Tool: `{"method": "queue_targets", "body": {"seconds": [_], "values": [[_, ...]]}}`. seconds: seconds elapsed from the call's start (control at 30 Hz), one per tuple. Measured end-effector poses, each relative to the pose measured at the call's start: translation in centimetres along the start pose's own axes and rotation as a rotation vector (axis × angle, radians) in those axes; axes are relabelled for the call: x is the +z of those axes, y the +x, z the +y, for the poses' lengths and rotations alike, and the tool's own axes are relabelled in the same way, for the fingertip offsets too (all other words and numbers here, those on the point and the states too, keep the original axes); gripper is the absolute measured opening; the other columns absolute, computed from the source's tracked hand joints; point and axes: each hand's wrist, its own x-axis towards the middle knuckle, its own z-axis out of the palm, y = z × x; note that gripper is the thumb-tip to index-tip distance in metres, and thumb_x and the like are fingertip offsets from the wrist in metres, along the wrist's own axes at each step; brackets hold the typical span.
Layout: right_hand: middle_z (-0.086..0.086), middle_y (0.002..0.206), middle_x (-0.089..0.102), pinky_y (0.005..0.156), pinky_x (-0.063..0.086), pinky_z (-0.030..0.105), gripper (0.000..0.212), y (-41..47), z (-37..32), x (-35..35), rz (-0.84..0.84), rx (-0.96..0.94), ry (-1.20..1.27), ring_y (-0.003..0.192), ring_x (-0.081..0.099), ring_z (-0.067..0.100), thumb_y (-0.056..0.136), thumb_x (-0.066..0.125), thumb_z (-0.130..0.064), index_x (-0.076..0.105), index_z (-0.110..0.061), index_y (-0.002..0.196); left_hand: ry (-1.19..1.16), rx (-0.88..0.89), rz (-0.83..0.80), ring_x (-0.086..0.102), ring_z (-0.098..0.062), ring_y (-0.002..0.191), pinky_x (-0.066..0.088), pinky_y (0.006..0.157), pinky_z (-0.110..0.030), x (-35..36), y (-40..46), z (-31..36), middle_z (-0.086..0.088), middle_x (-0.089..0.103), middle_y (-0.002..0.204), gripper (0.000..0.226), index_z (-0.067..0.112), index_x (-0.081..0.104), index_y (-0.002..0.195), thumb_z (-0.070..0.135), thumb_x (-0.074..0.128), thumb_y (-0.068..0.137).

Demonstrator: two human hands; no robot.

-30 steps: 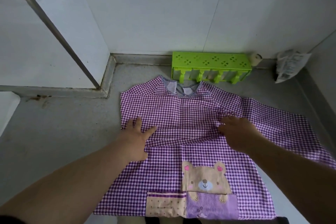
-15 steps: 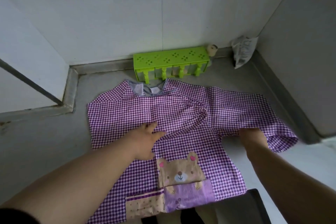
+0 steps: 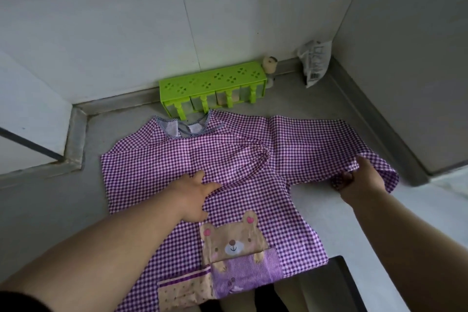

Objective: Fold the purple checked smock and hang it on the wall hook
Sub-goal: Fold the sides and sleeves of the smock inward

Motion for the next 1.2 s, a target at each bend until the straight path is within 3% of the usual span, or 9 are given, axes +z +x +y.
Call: {"method": "queue_targets", "body": {"seconds": [0.1, 0.2, 0.37, 0.5, 0.6, 0.7, 0.9, 1.03, 1.2], "values": [[-0.006, 0.106, 0.078, 0.065, 0.059, 0.027, 0.032, -0.5, -1.6, 1.1, 0.031, -0.074, -0.01, 0.087, 0.074, 0.01, 0.087, 0.077, -0.034, 0.074, -0.023, 0.116, -0.002, 0.01, 0.02, 0.028, -0.035, 0.153, 0.038, 0.121, -0.051, 0.1, -0.1, 0.0, -0.004, 0.003, 0.175, 0.093, 0.054, 0.006, 0.162, 0.06, 0.065, 0.091], [-0.006, 0.11, 0.069, 0.083, 0.056, 0.035, 0.037, -4.3, -2.2, 3.7, 0.094, -0.476, -0.268, 0.096, 0.066, 0.017, 0.086, 0.066, -0.029, 0.066, -0.023, 0.123, -0.042, 0.01, 0.038, 0.025, -0.034, 0.156, 0.035, 0.123, -0.052, 0.1, -0.2, -0.5, 0.0, 0.001, 0.177, 0.092, 0.053, 0.008, 0.163, 0.058, 0.066, 0.091], [0.007, 0.08, 0.063, 0.068, 0.056, 0.042, 0.009, -10.8, 1.0, 7.9, -0.337, -1.16, -1.065, 0.071, 0.062, 0.027, 0.092, 0.058, -0.018, 0.055, -0.019, 0.083, -0.221, -0.003, 0.118, 0.023, -0.026, 0.159, 0.031, 0.126, -0.049, 0.7, -0.6, -1.4, 0.004, 0.007, 0.177, 0.091, 0.041, 0.013, 0.166, 0.059, 0.065, 0.093], [0.015, 0.091, 0.068, 0.08, 0.05, 0.044, 0.028, -11.4, 7.8, 9.9, -0.673, -1.709, -1.652, 0.089, 0.066, 0.037, 0.083, 0.061, -0.031, 0.063, -0.008, 0.1, -0.559, -0.133, 0.285, 0.031, -0.024, 0.157, 0.032, 0.126, -0.047, 1.2, -0.9, -2.2, 0.003, 0.023, 0.173, 0.081, 0.033, 0.026, 0.165, 0.059, 0.06, 0.097], [0.0, 0.138, 0.053, 0.109, 0.038, 0.05, 0.063, -11.8, 12.0, 10.2, -0.895, -1.47, -2.111, 0.129, 0.049, 0.028, 0.086, 0.054, -0.05, 0.048, -0.037, 0.147, -0.938, -0.251, 0.397, 0.059, -0.022, 0.134, 0.046, 0.115, -0.044, 1.6, -1.0, -3.6, 0.003, 0.058, 0.148, 0.057, 0.03, 0.051, 0.147, 0.048, 0.061, 0.094], [-0.004, 0.145, 0.042, 0.11, 0.04, 0.05, 0.046, -11.7, 13.8, 9.7, -0.956, -1.349, -2.131, 0.132, 0.04, 0.026, 0.095, 0.047, -0.046, 0.057, -0.041, 0.14, -1.112, -0.374, 0.405, 0.071, -0.018, 0.103, 0.057, 0.099, -0.042, 3.2, -0.4, -6.2, 0.003, 0.073, 0.119, 0.047, 0.027, 0.065, 0.124, 0.047, 0.058, 0.083], [-0.013, 0.166, 0.028, 0.124, 0.019, 0.052, 0.048, -10.5, 14.4, 9.5, -0.959, -1.264, -2.26, 0.156, 0.017, 0.024, 0.099, 0.059, -0.019, 0.058, -0.045, 0.138, -1.47, -0.557, 0.66, 0.069, -0.03, 0.112, 0.053, 0.106, -0.046, 4.9, -1.2, -7.9, -0.001, 0.074, 0.123, 0.045, 0.018, 0.074, 0.123, 0.045, 0.06, 0.089], [-0.014, 0.169, 0.022, 0.126, 0.012, 0.05, 0.051, -10.5, 14.8, 9.1, -0.993, -1.323, -2.287, 0.158, 0.012, 0.023, 0.098, 0.062, -0.015, 0.057, -0.045, 0.138, -1.962, -0.754, 0.744, 0.072, -0.028, 0.087, 0.062, 0.072, -0.041, 4.9, -0.5, -9.8, -0.012, 0.07, 0.112, 0.055, 0.01, 0.055, 0.132, 0.047, 0.071, 0.094], [-0.014, 0.169, 0.02, 0.125, 0.015, 0.052, 0.055, -10.0, 15.7, 8.6, -0.987, -1.354, -2.266, 0.158, 0.015, 0.025, 0.096, 0.063, -0.013, 0.054, -0.047, 0.139, -2.199, -0.719, 0.758, 0.073, -0.031, 0.101, 0.06, 0.096, -0.051, 5.1, 0.8, -11.1, -0.005, 0.064, 0.13, 0.079, 0.032, 0.033, 0.158, 0.031, 0.079, 0.094]]}}
